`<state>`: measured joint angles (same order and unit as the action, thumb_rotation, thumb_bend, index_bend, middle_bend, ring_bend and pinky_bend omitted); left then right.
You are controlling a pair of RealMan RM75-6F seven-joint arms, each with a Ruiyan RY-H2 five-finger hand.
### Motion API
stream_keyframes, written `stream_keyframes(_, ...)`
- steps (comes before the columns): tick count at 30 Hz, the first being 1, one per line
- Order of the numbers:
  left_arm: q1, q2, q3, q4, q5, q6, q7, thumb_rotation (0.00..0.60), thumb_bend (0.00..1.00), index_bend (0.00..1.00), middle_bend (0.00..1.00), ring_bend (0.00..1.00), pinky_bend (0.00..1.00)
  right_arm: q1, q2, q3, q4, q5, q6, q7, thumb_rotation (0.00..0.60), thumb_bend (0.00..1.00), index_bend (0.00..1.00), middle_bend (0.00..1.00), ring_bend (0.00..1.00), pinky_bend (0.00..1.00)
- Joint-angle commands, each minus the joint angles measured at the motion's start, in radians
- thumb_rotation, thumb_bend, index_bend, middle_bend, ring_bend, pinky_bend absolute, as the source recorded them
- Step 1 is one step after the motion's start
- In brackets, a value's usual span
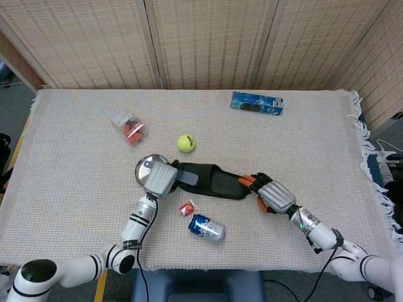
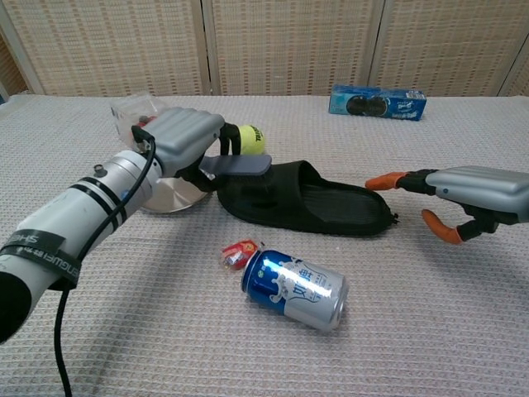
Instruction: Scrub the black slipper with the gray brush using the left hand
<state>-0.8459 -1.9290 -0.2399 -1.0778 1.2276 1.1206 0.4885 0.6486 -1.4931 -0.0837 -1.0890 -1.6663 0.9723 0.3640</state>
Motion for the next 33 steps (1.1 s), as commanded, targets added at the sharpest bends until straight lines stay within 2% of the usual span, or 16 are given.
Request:
stream_keyframes(1, -0.014, -0.031, -0.004, 0.046, 0.012, -0.008, -0.026, 0.600, 0.44, 0.51, 0.65, 0.63, 1.00, 0.003, -0.009, -0.009, 0.022, -0.009, 0.004, 0.015, 0.600, 0.77, 0.00, 0.00, 0.00, 0.00)
stream_keyframes(16, -0.027, -0.130, 0.000, 0.220, 0.070, 0.006, -0.167, 0.600, 0.44, 0.46, 0.63, 0.63, 1.00, 0.025, -0.068, -0.032, 0.130, -0.013, -0.029, 0.092, 0.600, 0.77, 0.00, 0.00, 0.00, 0.00)
stream_keyframes(25, -0.026, -0.151, 0.002, 0.243, 0.090, 0.017, -0.198, 0.600, 0.44, 0.45, 0.62, 0.63, 1.00, 0.030, -0.076, -0.044, 0.139, -0.023, -0.025, 0.129, 0.600, 0.77, 0.00, 0.00, 0.00, 0.00)
stream_keyframes(30, -0.020, -0.148, 0.003, 0.248, 0.105, 0.033, -0.209, 0.600, 0.44, 0.45, 0.62, 0.63, 1.00, 0.029, -0.097, -0.050, 0.179, -0.046, 0.022, 0.176, 0.600, 0.78, 0.00, 0.00, 0.00, 0.00)
stream_keyframes(33, -0.021, -0.145, -0.001, 0.246, 0.105, 0.027, -0.210, 0.600, 0.44, 0.45, 0.62, 0.63, 1.00, 0.036, -0.107, -0.059, 0.201, -0.051, 0.010, 0.178, 0.600, 0.78, 0.00, 0.00, 0.00, 0.00)
